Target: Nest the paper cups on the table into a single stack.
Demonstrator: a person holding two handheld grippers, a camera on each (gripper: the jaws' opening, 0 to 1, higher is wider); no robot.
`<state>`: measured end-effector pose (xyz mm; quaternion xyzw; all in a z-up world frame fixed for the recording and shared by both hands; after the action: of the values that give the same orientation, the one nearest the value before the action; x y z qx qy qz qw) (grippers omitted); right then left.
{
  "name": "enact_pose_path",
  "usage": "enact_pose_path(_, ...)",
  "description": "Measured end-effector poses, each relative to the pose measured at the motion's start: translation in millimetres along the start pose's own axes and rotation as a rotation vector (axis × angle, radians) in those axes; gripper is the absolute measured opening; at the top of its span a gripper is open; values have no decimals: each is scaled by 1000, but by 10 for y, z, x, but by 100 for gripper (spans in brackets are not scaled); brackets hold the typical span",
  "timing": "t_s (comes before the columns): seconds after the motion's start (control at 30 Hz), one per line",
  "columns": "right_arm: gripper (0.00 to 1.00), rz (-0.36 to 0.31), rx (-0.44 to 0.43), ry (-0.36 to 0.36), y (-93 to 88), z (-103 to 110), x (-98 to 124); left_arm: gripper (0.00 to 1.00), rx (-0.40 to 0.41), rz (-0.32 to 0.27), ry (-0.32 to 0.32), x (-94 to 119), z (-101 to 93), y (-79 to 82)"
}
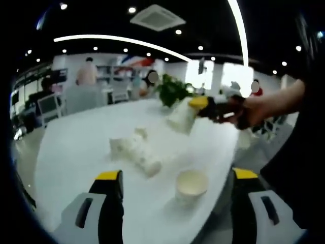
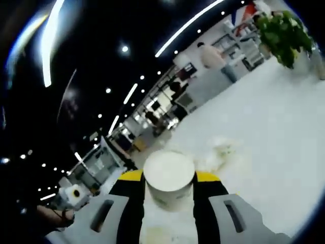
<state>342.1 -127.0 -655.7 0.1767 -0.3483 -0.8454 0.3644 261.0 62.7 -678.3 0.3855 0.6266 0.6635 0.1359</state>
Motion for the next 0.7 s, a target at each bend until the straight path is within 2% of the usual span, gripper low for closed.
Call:
enact_pose_path(0.13, 33, -12, -21, 15, -62, 88, -2, 85, -32, -7, -22, 8, -66, 30)
enact_pose_path(0.5, 33, -20, -73, 135, -239, 402, -97, 77, -10, -26, -99, 3, -271, 159)
enact_pose_path(0.7, 33, -23, -113, 194, -349, 568, -141, 76, 22, -34, -149, -27, -440, 210)
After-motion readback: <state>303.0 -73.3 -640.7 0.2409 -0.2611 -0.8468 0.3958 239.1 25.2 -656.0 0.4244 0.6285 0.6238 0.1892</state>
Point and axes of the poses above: the point that each gripper's makers call its tool centre point, and the gripper's own axes: x roughly backward along the fingers, z roughly to its left, y roughly out of its top, the point moved 1 cm from there along x, roughly backward along the fingers, and after that the axes turned 12 degrees about y, right-handed, at the moved point
